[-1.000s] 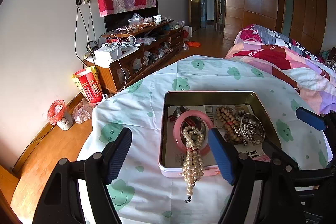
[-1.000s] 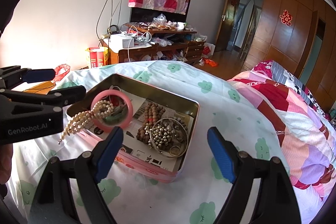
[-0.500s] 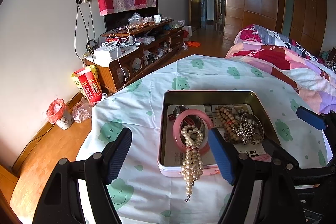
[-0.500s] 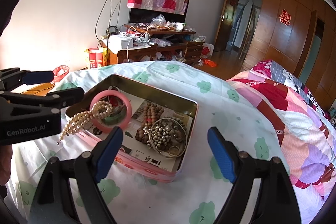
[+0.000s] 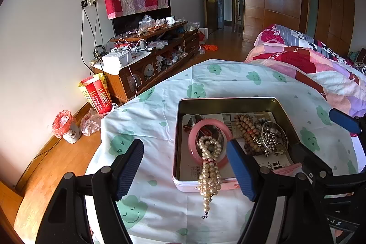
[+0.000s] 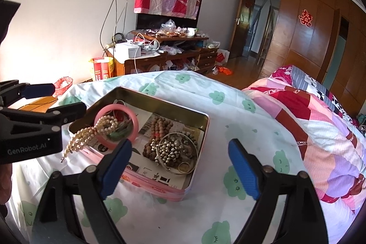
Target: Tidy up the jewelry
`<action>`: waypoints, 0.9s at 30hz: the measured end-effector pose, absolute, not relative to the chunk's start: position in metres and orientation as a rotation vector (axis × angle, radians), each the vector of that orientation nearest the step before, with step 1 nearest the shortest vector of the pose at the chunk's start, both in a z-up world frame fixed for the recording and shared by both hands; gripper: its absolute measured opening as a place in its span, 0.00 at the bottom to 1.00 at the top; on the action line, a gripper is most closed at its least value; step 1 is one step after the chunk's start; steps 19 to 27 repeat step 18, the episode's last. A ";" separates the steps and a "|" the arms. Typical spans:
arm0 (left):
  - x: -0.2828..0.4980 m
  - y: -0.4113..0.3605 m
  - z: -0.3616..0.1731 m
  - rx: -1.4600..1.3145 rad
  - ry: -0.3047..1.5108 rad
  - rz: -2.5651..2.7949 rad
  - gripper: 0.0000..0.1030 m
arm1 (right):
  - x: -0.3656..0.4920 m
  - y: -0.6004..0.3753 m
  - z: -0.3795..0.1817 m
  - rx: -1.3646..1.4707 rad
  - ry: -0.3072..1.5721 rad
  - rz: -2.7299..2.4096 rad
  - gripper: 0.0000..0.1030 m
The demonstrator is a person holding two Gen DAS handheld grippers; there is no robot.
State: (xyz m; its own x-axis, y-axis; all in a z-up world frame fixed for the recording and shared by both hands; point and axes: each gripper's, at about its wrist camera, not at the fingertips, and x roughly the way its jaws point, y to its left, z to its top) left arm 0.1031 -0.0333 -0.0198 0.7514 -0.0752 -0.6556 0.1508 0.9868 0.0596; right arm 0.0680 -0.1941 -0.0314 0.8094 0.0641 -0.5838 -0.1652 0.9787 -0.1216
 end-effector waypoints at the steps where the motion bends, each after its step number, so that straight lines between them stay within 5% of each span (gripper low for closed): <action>1: 0.104 -0.033 -0.020 0.111 0.713 -0.122 0.73 | 0.068 -0.195 -0.031 -0.169 0.613 0.121 0.89; 27: 0.106 -0.027 -0.022 0.114 0.671 -0.097 0.73 | 0.069 -0.201 -0.041 -0.165 0.636 0.109 0.89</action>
